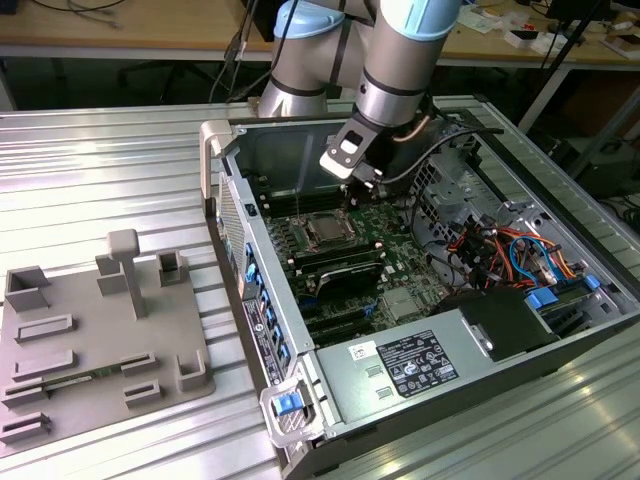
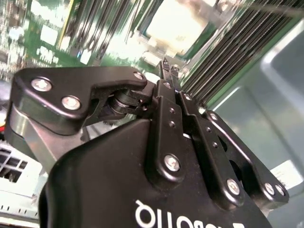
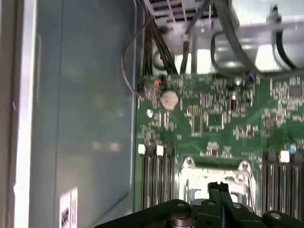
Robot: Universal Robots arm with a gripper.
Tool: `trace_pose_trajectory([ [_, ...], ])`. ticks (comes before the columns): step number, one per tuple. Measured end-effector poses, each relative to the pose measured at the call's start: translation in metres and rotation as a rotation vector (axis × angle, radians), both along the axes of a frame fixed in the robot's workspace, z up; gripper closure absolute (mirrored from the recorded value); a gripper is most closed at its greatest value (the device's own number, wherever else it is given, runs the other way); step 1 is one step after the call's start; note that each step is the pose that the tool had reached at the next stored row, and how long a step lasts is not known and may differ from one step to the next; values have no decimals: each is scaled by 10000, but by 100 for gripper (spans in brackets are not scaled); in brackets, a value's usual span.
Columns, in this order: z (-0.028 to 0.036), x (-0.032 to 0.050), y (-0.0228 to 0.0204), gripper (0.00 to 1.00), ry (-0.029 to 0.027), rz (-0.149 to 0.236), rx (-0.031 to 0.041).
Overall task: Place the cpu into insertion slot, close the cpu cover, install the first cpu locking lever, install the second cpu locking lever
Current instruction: 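Close the cpu cover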
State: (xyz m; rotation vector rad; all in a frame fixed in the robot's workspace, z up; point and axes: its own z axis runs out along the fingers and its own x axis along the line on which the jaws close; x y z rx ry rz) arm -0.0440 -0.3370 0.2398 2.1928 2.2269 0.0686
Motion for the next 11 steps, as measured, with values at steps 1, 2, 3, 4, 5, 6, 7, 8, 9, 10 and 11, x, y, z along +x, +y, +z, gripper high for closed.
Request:
trace_pose_trajectory([
  [1, -9, -36, 0, 89, 0, -1, 0],
  [2, -22, -94, 0, 89, 1, 0, -1],
  [3, -31, -135, 1, 89, 0, -1, 0],
  [4, -38, -167, 2, 89, -1, -1, 1],
  [5, -53, -228, 2, 89, -1, 0, 1],
  [6, -64, -256, 2, 89, 0, -2, 0],
  [7, -73, -279, 2, 89, 0, -1, -1],
  [8, -81, -302, 2, 89, 1, 0, -1],
  [9, -90, -326, 2, 89, 0, 1, -1],
  [10, -99, -348, 2, 89, 0, 0, 0],
  [11, -109, -367, 3, 89, -1, -1, 1],
])
